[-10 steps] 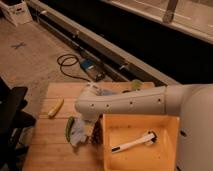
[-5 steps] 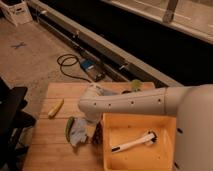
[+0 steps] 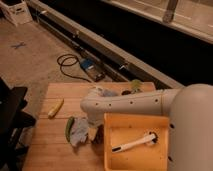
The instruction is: Place grapes in table surface
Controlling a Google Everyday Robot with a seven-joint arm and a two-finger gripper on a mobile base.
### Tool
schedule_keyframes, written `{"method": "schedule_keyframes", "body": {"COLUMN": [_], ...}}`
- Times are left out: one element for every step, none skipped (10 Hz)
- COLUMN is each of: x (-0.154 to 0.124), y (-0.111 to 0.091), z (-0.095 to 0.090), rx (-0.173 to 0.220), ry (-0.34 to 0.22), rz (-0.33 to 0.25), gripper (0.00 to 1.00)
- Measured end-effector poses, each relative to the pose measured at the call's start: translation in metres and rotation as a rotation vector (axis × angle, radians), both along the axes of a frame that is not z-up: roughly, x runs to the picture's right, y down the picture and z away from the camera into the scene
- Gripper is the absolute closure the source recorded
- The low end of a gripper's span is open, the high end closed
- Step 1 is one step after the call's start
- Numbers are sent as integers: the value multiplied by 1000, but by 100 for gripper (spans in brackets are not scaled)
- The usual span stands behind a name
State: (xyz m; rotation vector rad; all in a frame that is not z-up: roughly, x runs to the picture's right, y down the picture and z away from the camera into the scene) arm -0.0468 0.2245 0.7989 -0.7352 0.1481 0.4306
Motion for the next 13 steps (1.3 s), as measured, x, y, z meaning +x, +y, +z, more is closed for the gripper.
{"method": "schedule_keyframes", "body": {"x": [0,0,-1,-5,-5,-3,-2,-2,0,0,1,2,0], "y": [5,12,19,26,27,24,22,22,21,17,17,22,20], "z": [3,8,15,20,20,20,19,19,18,17,15,13,13], "rx": [-14,-37,-62,-93,-95,-88,-88,-89,-89,-88,-90,-102,-95], "ry": [4,8,4,-3,-4,-6,-2,-2,2,4,4,6,1], "rz": [1,5,6,7,5,10,8,7,8,12,11,0,2], "gripper": [25,25,25,31,38,51,60,68,79,89,97,100,100]}}
